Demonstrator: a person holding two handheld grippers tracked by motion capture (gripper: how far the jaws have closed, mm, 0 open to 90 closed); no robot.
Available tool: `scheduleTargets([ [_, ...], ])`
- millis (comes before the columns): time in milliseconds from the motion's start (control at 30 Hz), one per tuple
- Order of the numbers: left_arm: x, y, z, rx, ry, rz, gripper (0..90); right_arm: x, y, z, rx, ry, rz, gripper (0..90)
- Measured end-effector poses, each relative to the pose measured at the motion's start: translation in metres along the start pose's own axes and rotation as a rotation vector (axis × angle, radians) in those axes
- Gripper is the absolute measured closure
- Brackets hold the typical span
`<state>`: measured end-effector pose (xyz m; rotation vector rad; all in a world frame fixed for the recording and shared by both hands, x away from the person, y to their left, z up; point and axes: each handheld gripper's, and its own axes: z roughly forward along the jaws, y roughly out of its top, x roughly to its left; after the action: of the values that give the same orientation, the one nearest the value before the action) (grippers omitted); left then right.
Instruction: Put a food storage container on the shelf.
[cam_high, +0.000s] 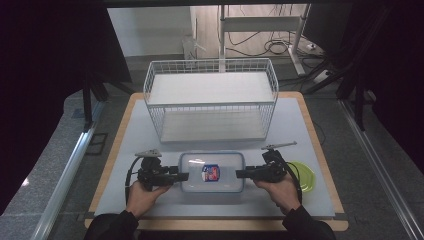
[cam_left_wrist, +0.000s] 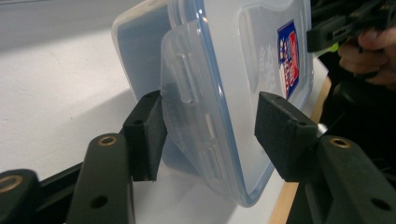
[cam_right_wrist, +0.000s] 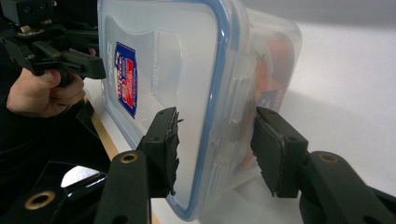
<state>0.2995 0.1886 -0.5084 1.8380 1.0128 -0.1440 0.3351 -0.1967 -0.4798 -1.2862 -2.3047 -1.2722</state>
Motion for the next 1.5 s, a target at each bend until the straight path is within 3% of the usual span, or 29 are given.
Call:
scheduleTargets([
  [67, 0.002, 0.0, 0.0, -0.016, -0.009, -0.024, 45.4, 0.001, -0.001, 0.0, -0.007, -0.003, 0.005, 52.5],
  [233, 0.004, 0.002, -0.001, -0.03, -0.008, -0.023, 47.1, 0.005, -0.001, 0.0, -0.026, -0.024, -0.025, 53.0],
  [533, 0.006, 0.011, -0.006, -0.043, -0.001, 0.021, 47.6, 0.009, 0.002, -0.001, -0.063, -0.034, -0.049, 53.0],
  [667, 0.0, 0.021, -0.012, -0.064, 0.011, 0.054, 47.6, 0.013, 0.01, -0.008, -0.104, -0.026, -0.072, 53.1],
  [967, -0.005, 0.036, -0.023, -0.092, 0.025, 0.072, 47.9, 0.022, 0.029, -0.017, -0.135, -0.025, -0.121, 53.4],
  [1367, -0.015, 0.057, -0.034, -0.116, 0.052, 0.103, 48.0, 0.028, 0.051, -0.028, -0.173, -0.015, -0.154, 53.5],
  [1500, -0.022, 0.072, -0.043, -0.121, 0.075, 0.132, 48.1, 0.03, 0.061, -0.032, -0.194, 0.005, -0.164, 53.4],
])
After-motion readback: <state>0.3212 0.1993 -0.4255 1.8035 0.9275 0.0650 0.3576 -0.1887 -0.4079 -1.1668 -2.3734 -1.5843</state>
